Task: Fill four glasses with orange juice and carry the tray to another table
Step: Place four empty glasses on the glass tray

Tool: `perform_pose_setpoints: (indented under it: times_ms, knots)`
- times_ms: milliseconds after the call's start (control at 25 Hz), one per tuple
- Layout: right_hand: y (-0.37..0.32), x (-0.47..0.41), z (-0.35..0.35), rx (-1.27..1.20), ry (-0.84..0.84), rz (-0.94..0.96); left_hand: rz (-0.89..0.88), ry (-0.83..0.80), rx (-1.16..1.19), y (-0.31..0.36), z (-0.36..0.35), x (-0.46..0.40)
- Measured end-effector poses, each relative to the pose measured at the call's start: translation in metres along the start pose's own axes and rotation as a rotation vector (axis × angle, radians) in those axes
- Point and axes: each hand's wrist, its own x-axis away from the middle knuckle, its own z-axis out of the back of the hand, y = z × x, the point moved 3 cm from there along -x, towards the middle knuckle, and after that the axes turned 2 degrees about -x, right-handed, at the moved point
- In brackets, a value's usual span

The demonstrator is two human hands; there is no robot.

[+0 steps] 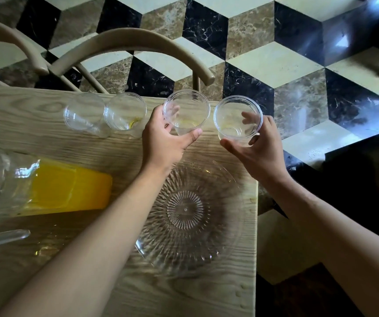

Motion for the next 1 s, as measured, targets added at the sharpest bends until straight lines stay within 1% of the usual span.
perform_pose_setpoints:
  times_ms: [200, 360, 480, 680, 840, 1000]
  knots:
    - [-0.020, 0.033, 0.001, -0.041, 0.021, 0.018, -0.037, -0.016, -0.007, 0.004, 0.023, 0.031]
    - [-0.027, 0.069, -0.002, -0.034, 0.022, 0.017, -0.060, -0.068, -0.054, -0.002, 0.039, 0.060]
    - [-0.026, 0.092, -0.005, 0.007, 0.008, 0.020, -0.049, -0.089, -0.050, -0.016, 0.045, 0.081]
    - [-0.024, 0.118, -0.009, 0.060, 0.013, 0.011, -0.039, -0.066, -0.028, -0.034, 0.054, 0.101]
    - [-0.020, 0.128, -0.012, 0.073, 0.018, -0.049, -0.006, -0.071, 0.012, -0.047, 0.059, 0.107]
    - [-0.018, 0.132, -0.014, 0.093, 0.004, -0.087, 0.032, -0.119, 0.047, -0.057, 0.057, 0.110]
